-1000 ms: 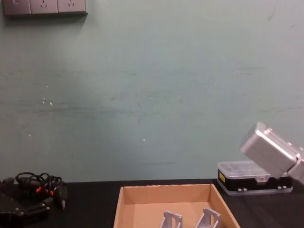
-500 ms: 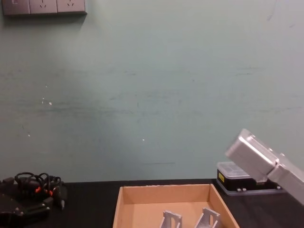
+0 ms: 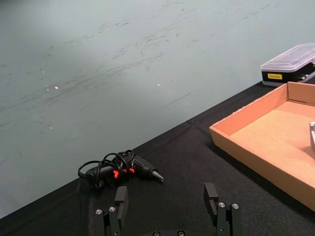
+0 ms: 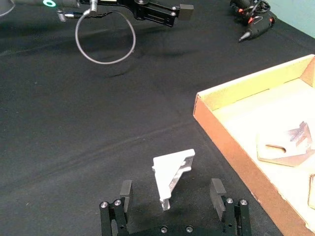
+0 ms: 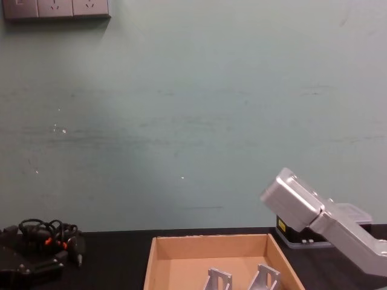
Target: Use one hand to pick up the angle iron from the table and place it into the box.
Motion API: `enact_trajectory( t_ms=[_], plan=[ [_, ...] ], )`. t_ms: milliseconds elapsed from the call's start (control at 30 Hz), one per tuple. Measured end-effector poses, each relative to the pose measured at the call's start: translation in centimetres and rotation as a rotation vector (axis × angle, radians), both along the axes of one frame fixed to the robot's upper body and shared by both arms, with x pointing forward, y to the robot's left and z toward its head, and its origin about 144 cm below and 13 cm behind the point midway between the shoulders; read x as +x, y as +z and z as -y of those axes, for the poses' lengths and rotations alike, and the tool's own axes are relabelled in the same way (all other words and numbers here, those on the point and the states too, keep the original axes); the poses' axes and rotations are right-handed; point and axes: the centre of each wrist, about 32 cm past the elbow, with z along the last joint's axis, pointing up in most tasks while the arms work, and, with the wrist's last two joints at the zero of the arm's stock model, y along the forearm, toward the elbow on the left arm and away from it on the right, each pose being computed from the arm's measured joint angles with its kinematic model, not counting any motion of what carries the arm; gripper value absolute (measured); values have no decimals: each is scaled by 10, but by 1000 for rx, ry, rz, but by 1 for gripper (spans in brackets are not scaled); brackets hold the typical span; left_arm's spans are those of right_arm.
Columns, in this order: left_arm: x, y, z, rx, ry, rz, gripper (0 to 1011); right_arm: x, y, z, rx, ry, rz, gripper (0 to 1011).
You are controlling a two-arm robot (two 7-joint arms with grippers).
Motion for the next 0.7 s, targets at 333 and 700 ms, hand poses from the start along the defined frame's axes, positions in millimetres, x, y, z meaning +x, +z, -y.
enact_trajectory(
  t_ms=[333, 700],
  plan=[
    [0, 0, 0, 0, 0, 0, 1011, 5, -3, -3, 3, -9, 0, 971],
    [0, 0, 0, 0, 0, 0, 1011, 6, -3, -4, 6, -4, 1, 687]
  ],
)
